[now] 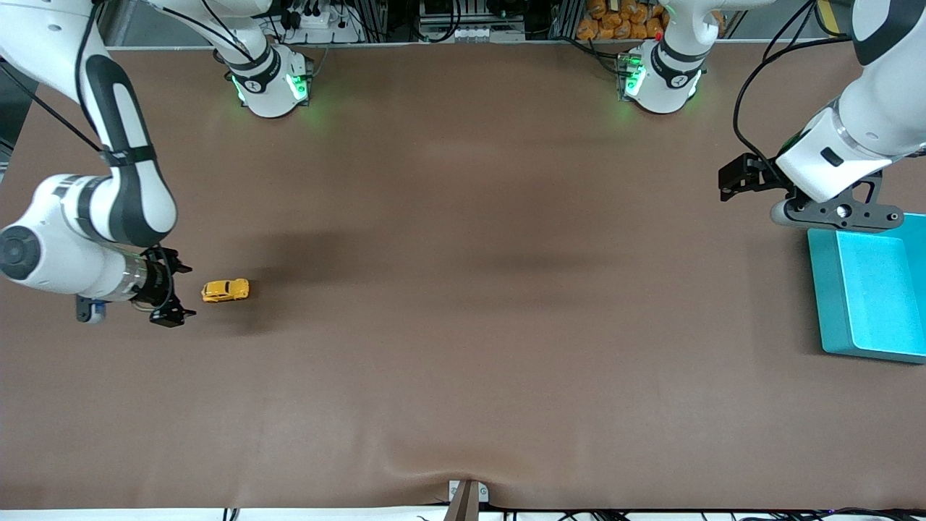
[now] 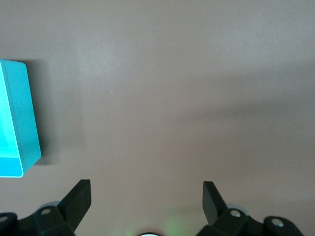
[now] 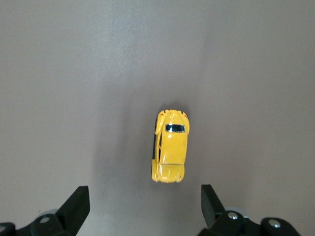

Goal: Wind and store yellow beetle car
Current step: 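Lower the right gripper over the yellow car, fingers straddling it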

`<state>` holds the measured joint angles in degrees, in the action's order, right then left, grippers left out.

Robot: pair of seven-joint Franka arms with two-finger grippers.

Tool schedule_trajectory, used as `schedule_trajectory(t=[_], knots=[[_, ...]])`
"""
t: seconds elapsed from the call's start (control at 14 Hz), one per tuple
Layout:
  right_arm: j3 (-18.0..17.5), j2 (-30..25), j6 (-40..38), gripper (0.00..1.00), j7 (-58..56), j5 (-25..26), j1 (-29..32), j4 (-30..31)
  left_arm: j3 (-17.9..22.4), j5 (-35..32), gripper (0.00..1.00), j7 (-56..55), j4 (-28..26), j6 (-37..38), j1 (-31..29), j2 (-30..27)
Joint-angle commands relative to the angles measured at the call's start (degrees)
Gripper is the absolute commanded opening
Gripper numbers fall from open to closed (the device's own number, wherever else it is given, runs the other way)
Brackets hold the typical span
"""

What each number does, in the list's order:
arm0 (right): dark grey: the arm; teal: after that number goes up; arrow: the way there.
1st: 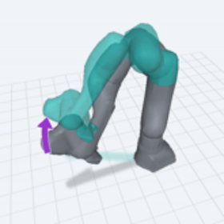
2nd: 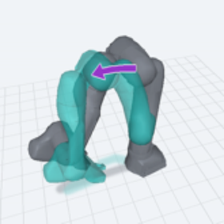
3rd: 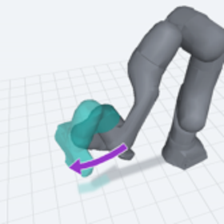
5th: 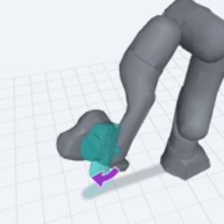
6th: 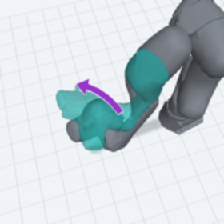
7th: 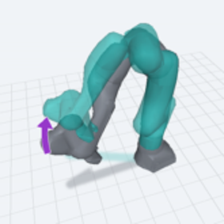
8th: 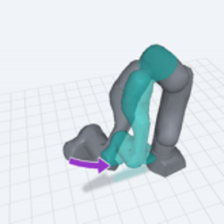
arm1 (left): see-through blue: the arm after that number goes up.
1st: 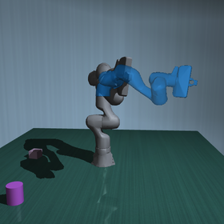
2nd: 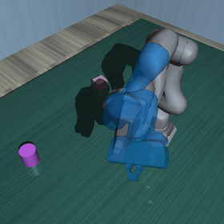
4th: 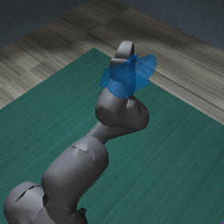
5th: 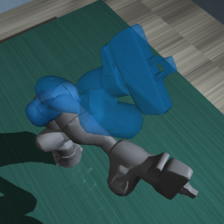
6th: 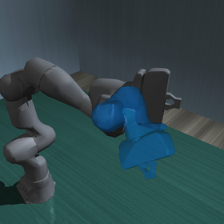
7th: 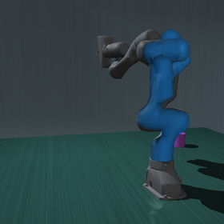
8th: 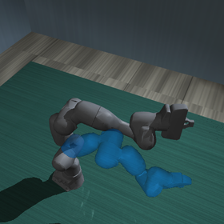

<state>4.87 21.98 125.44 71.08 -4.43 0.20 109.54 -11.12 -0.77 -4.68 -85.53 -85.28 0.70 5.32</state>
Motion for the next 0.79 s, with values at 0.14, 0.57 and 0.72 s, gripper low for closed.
schedule_trajectory(t=[0.14,0.57,0.72], knots=[[-0.1,0.9,7.8,1.0,7.3,-1.0,0.9,3.9,-0.3,-1.4,1.0,-1.3,0.8,0.0,0.4,0.3],[-0.2,2.5,14.5,1.0,10.4,-0.8,0.5,9.1,-0.3,-1.3,1.0,-1.4,0.8,0.0,0.4,0.3],[-0.2,3.3,17.5,1.0,10.4,-0.8,0.2,10.5,-0.3,-1.3,1.0,-2.2,0.8,0.0,0.5,0.3]])
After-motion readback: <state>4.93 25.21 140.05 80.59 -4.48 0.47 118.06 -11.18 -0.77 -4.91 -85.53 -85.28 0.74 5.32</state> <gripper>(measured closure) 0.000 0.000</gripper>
